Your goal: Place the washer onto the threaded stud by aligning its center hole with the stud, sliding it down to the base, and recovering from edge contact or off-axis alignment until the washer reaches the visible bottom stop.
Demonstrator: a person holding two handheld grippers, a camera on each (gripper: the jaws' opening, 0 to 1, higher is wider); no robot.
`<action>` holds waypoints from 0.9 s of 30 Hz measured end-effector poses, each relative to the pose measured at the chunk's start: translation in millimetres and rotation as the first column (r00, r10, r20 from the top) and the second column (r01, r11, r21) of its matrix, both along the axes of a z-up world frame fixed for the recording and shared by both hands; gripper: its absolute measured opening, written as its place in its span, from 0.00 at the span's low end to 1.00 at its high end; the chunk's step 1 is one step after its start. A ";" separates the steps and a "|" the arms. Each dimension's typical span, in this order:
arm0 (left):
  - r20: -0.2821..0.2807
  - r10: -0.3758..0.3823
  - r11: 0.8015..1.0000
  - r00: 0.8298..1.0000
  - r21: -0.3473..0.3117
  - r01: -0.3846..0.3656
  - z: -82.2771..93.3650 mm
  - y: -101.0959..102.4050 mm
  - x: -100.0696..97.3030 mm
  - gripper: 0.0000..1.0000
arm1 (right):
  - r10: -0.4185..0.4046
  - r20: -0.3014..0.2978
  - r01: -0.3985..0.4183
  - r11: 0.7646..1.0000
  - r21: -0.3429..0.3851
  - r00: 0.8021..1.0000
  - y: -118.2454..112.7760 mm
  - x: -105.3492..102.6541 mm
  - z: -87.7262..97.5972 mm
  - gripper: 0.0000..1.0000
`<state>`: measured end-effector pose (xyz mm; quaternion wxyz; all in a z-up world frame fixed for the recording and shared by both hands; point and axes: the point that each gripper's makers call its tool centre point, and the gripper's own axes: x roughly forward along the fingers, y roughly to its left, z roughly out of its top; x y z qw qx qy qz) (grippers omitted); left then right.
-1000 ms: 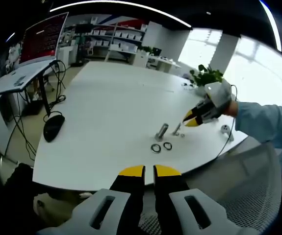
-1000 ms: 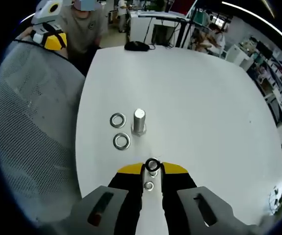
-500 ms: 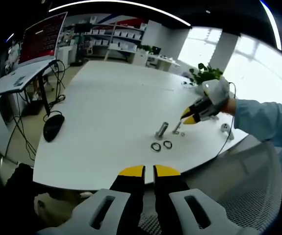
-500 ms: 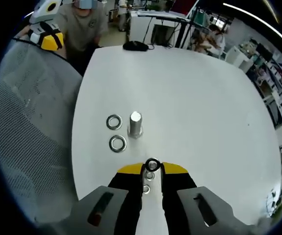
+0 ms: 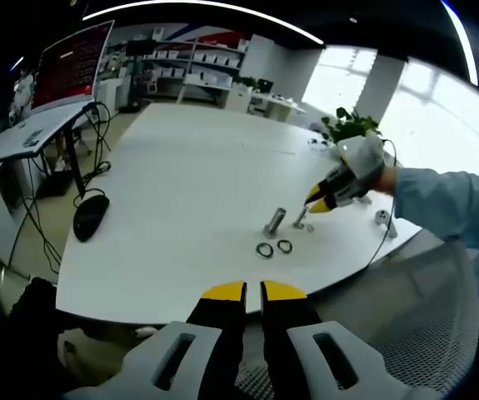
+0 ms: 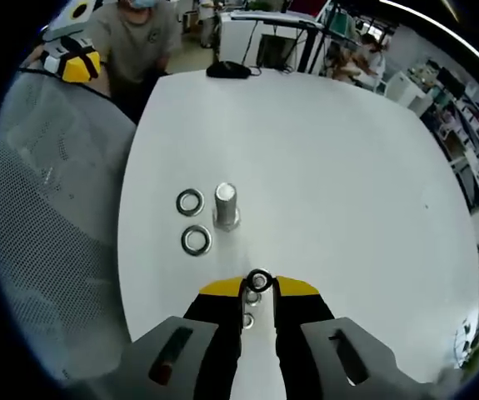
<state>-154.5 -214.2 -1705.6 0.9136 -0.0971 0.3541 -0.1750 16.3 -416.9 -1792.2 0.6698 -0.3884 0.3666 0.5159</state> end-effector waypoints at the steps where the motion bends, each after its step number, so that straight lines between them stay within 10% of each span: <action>1: 0.000 0.000 1.000 1.000 0.000 0.000 0.0 0.0 -0.1 0.04 | 0.001 -0.001 -0.001 1.000 -0.002 1.000 -0.1 -0.1 -0.4 0.15; 27: -0.005 0.006 1.000 1.000 0.002 -0.006 -0.9 0.8 -0.4 0.04 | 0.019 -0.056 -0.023 0.998 -0.057 0.998 1.5 -2.7 -36.7 0.15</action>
